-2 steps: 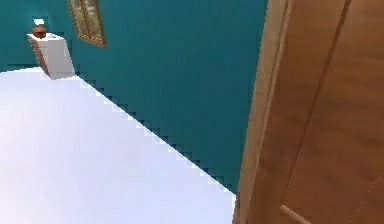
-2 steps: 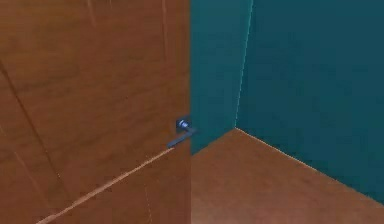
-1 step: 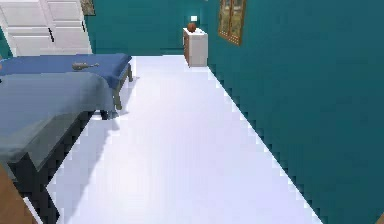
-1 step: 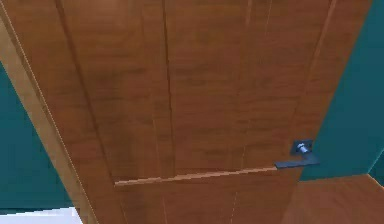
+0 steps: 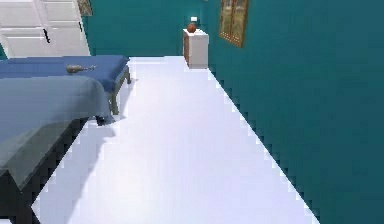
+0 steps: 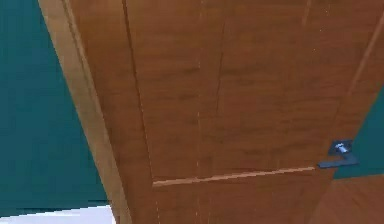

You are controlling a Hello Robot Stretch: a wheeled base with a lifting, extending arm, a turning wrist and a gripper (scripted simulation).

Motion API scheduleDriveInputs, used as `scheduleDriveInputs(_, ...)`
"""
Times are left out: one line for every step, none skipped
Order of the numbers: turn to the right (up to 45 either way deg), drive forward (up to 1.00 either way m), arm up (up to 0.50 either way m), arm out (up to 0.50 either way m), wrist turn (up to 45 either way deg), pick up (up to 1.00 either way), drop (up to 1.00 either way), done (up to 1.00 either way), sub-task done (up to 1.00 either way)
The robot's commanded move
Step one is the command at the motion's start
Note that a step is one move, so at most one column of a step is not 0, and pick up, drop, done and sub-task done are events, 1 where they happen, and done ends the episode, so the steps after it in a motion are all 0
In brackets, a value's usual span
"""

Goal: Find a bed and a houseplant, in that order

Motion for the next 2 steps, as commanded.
scheduleDriveInputs(-9.0, 0.0, 0.0, 0.0, 0.0, 0.0, 0.0, 0.0, 0.0)
scheduleDriveInputs(-3.0, 0.0, 0.0, 0.0, 0.0, 0.0, 0.0, 0.0, 0.0)
